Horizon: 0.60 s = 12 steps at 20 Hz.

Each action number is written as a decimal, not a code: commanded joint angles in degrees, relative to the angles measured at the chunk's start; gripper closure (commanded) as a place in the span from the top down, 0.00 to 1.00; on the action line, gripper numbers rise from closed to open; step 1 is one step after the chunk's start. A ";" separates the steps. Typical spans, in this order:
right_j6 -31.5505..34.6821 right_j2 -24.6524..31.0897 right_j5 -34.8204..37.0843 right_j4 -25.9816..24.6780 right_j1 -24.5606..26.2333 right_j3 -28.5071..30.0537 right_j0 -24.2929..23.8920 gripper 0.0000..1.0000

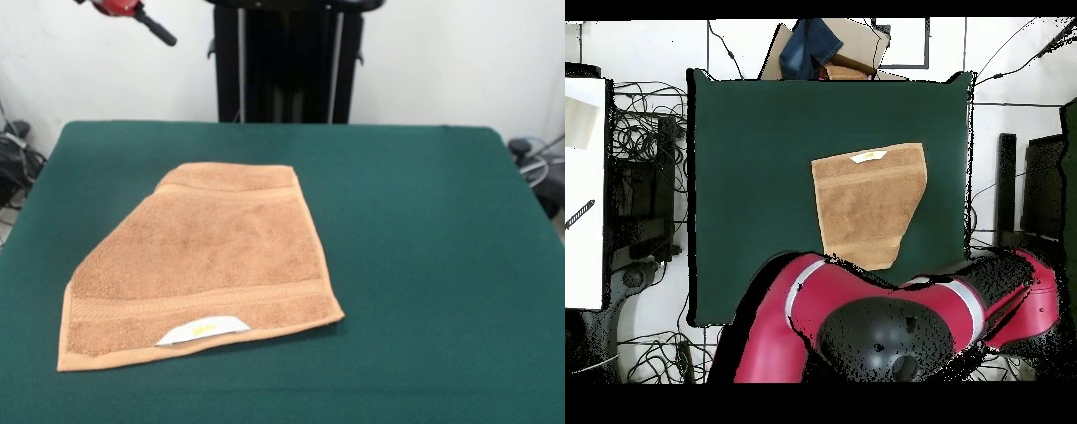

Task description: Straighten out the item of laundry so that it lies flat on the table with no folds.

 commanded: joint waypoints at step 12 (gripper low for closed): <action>12.21 9.48 -4.91 -0.78 6.34 -5.74 -2.01 0.00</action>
